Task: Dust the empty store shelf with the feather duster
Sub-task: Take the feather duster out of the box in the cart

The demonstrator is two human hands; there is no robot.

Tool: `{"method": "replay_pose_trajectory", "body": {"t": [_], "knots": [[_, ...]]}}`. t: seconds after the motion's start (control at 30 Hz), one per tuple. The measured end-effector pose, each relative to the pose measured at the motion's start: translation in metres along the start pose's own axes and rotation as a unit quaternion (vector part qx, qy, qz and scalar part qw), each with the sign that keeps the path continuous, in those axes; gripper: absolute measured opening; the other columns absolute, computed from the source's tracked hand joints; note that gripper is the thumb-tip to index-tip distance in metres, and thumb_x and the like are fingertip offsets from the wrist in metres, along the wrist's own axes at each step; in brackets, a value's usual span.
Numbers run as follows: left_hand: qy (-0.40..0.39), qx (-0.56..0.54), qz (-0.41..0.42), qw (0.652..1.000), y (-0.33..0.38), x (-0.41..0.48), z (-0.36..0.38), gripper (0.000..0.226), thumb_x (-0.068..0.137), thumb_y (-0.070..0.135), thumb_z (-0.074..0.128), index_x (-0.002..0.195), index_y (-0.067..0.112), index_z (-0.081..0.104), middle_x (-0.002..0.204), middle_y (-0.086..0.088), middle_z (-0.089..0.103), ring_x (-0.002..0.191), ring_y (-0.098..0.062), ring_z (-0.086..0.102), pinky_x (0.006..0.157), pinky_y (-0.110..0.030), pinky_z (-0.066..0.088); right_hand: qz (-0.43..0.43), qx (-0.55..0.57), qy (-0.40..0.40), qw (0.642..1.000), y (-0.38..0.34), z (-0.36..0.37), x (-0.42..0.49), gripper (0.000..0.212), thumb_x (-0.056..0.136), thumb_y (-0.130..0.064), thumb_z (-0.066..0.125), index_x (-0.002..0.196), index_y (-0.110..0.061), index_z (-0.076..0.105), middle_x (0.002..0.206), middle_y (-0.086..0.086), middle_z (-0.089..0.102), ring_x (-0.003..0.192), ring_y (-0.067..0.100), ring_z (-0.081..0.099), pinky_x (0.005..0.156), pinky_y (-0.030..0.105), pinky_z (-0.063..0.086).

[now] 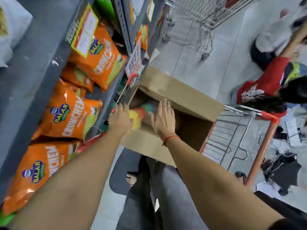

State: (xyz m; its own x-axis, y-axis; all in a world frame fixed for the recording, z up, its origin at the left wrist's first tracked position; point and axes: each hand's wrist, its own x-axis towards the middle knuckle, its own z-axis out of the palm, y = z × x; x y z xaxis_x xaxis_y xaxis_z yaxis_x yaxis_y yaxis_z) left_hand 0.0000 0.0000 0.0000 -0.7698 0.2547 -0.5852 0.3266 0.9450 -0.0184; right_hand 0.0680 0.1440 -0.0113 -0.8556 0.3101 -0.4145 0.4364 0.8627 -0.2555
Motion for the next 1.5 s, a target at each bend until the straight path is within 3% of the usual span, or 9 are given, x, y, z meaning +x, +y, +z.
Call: {"method": "replay_pose_trajectory", "body": {"t": [0.2,0.43,0.6,0.7,0.83,1.03,1.23,1.37,1.5], "knots": [[-0.121,-0.025,-0.092,0.988,-0.016,-0.006,0.040,0.045,0.092,0.016,0.050,0.131,-0.003,0.039,0.134,-0.019,0.051,0.123,-0.036,0.051,0.095,-0.042,0.045,0.010,0.012,-0.078,0.997,-0.011,0.041,-0.013,0.066,0.099,-0.042,0.030,0.146,0.001,0.014,0.156,0.019,0.014,0.144,0.031,0.013,0.115,0.039,0.016],[-0.079,0.072,-0.030,0.994,-0.027,-0.013,0.047,0.032,0.093,0.000,0.041,0.124,0.001,0.049,0.121,-0.017,0.062,0.109,-0.032,0.062,0.084,-0.038,0.051,-0.018,0.012,-0.126,0.992,-0.027,0.052,-0.022,0.062,0.100,-0.037,0.032,0.146,0.001,0.016,0.156,0.019,0.013,0.143,0.032,0.015,0.112,0.041,0.020],[-0.069,0.053,-0.056,0.995,-0.029,-0.036,0.028,0.028,0.096,0.005,0.042,0.118,0.000,0.058,0.116,-0.018,0.065,0.105,-0.034,0.064,0.080,-0.038,0.051,-0.040,0.023,-0.093,0.995,-0.039,0.032,-0.032,0.060,0.099,-0.034,0.036,0.145,-0.001,0.019,0.156,0.022,0.013,0.140,0.036,0.020,0.109,0.042,0.026],[-0.066,0.035,-0.057,0.996,-0.030,-0.059,0.014,0.030,0.096,0.005,0.042,0.122,-0.005,0.053,0.116,-0.019,0.064,0.106,-0.036,0.063,0.081,-0.040,0.051,-0.047,0.026,-0.083,0.995,-0.044,0.018,-0.046,0.059,0.099,-0.035,0.036,0.145,-0.001,0.020,0.155,0.021,0.014,0.140,0.036,0.021,0.109,0.042,0.026],[-0.061,-0.020,-0.026,0.998,-0.047,-0.095,-0.005,0.025,0.097,0.016,0.041,0.112,0.005,0.059,0.110,-0.018,0.065,0.101,-0.037,0.063,0.077,-0.041,0.050,-0.071,0.032,-0.064,0.995,-0.057,-0.006,-0.073,0.058,0.100,-0.037,0.035,0.145,-0.003,0.021,0.155,0.020,0.016,0.141,0.035,0.018,0.111,0.042,0.021],[-0.028,-0.054,0.010,0.998,-0.071,-0.148,-0.029,0.036,0.097,0.036,0.039,0.112,0.013,0.061,0.106,-0.015,0.068,0.099,-0.036,0.063,0.074,-0.038,0.048,-0.107,0.061,-0.036,0.992,-0.074,-0.041,-0.098,0.055,0.100,-0.038,0.032,0.145,-0.006,0.025,0.156,0.018,0.015,0.142,0.033,0.018,0.115,0.039,0.014],[-0.016,-0.056,0.019,0.998,-0.083,-0.199,-0.054,0.037,0.099,0.038,0.035,0.120,0.016,0.057,0.108,-0.014,0.066,0.100,-0.034,0.062,0.080,-0.039,0.049,-0.154,0.076,0.019,0.985,-0.086,-0.082,-0.111,0.055,0.099,-0.041,0.035,0.143,-0.009,0.032,0.154,0.016,0.025,0.140,0.033,0.023,0.114,0.041,0.018],[0.005,-0.066,0.013,0.998,-0.093,-0.230,-0.067,0.038,0.099,0.042,0.032,0.121,0.021,0.056,0.106,-0.012,0.068,0.097,-0.032,0.064,0.072,-0.035,0.047,-0.192,0.057,0.040,0.979,-0.092,-0.105,-0.113,0.055,0.099,-0.042,0.037,0.142,-0.008,0.035,0.153,0.017,0.028,0.138,0.034,0.027,0.113,0.042,0.022],[0.055,-0.078,0.019,0.995,-0.097,-0.247,-0.086,0.039,0.100,0.042,0.030,0.123,0.023,0.055,0.114,-0.009,0.066,0.103,-0.030,0.062,0.077,-0.037,0.047,-0.231,0.064,0.064,0.969,-0.105,-0.133,-0.109,0.055,0.099,-0.042,0.037,0.141,-0.007,0.036,0.152,0.018,0.029,0.138,0.034,0.027,0.113,0.043,0.021]]}}
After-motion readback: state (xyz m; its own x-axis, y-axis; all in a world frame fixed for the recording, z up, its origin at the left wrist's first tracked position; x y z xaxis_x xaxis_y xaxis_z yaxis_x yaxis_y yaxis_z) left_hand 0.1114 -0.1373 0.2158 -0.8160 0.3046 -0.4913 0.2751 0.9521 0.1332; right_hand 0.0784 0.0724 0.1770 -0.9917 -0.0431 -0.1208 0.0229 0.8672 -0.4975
